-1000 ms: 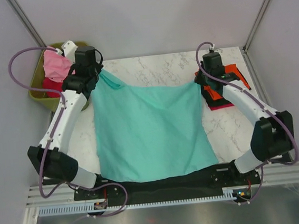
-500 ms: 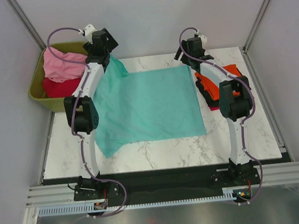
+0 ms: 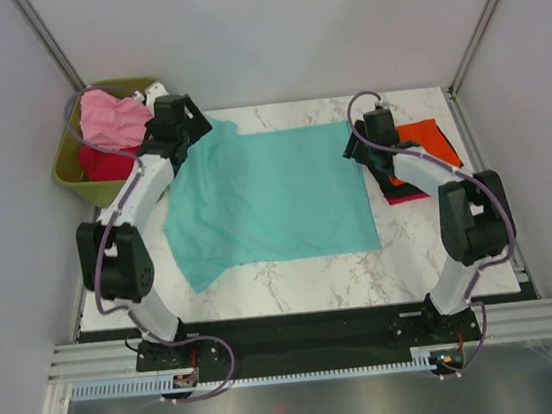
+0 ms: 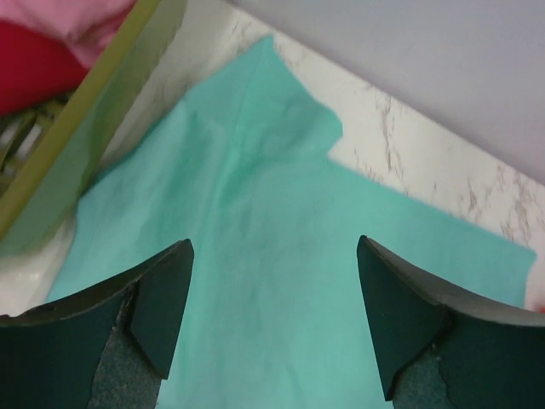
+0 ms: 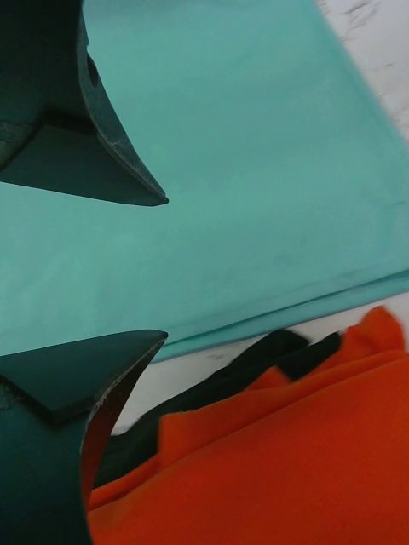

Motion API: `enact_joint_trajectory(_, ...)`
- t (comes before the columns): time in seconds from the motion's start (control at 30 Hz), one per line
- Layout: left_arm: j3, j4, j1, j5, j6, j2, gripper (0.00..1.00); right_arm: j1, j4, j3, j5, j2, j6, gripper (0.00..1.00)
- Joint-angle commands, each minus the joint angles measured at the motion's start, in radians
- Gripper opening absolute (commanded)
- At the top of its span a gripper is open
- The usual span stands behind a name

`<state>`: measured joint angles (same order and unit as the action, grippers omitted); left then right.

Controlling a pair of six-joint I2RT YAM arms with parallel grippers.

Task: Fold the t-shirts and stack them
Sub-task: Flatten the tshirt out

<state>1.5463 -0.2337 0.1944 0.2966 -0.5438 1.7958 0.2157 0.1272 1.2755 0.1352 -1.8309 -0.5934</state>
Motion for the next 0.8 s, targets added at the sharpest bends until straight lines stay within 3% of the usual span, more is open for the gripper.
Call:
enact_joint_trajectory(0.0,-0.234,-0.018,0.023,-0.002,-0.083,-0.241,0.84,0.020,-0.006,-0.212,0.009,0.208,0.046,0.68)
enact_joint_trajectory(0.13,-0.435,-0.114,0.033,-0.005,-0.184,-0.458,0.85,0.031,0.012,-0.431,0.007,0.363,0.064,0.67)
enact_joint_trajectory(0.27,-0.586,-0.164,0.049,-0.059,-0.246,-0.579,0.85,0.059,0.048,-0.524,0.010,0.475,0.075,0.68)
enact_joint_trajectory(0.6,-0.869,-0.171,0.109,-0.031,-0.324,-0.713,0.86,0.099,0.069,-0.585,0.024,0.429,0.098,0.59)
enact_joint_trajectory(0.77,-0.914,-0.136,0.109,0.015,-0.320,-0.694,0.87,0.100,0.046,-0.573,0.037,0.363,0.098,0.56)
